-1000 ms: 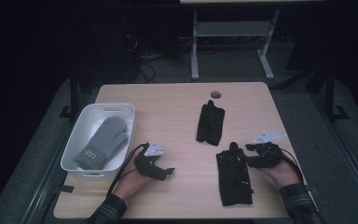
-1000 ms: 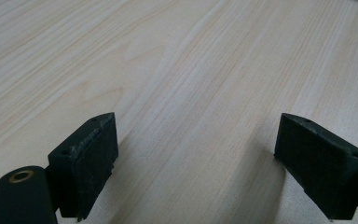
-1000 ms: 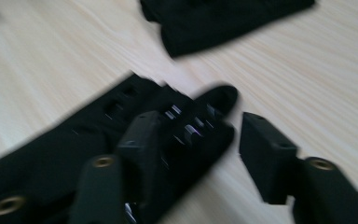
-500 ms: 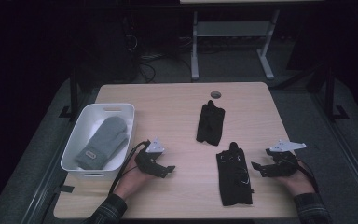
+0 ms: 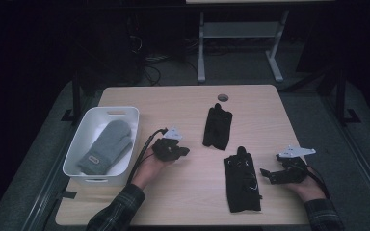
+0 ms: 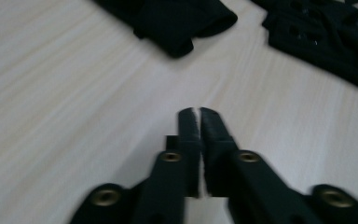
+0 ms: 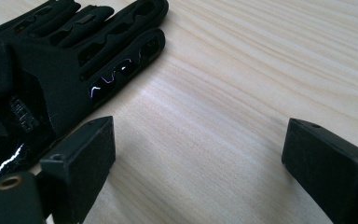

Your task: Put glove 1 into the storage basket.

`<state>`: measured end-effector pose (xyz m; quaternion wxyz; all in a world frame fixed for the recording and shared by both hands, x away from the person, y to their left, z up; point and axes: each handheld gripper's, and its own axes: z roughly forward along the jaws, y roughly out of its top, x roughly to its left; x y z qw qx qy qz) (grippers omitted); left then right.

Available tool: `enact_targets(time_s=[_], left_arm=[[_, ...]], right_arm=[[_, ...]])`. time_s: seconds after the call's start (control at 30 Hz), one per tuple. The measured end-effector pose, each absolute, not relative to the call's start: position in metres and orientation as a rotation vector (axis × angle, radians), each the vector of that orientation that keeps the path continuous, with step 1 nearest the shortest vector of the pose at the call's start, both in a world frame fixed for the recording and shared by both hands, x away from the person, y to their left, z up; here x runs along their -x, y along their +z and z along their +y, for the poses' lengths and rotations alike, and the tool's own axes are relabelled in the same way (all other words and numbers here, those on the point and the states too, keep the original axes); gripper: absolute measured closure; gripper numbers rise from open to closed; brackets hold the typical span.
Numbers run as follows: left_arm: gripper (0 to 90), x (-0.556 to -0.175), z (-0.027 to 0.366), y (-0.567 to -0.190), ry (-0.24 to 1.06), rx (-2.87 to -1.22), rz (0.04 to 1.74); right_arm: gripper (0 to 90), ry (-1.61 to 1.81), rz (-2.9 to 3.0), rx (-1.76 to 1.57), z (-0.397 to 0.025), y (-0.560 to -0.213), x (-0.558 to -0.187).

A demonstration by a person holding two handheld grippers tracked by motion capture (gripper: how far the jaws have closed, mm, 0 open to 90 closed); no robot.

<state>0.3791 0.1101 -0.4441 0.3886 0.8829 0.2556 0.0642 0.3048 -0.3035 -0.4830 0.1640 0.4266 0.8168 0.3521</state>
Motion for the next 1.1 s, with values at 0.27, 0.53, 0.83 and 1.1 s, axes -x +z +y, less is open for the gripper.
enact_targets(time_s=[0.27,0.53,0.83,1.1], left_arm=[[89.4,-0.418,0.074,-0.435,0.179,-2.244,0.627],[89.4,-0.455,0.045,-0.434,0.2,-2.244,0.629],[89.4,-0.482,0.025,-0.456,0.192,-2.272,0.678],[89.5,-0.485,0.028,-0.464,0.181,-2.312,0.692]], right_arm=[[9.4,1.003,2.329,-1.226,-0.303,-0.483,-0.304],[9.3,1.004,2.329,-1.221,-0.303,-0.483,-0.305],[9.3,1.002,2.327,-1.22,-0.304,-0.483,-0.305],[9.3,1.0,2.327,-1.221,-0.304,-0.483,-0.305]])
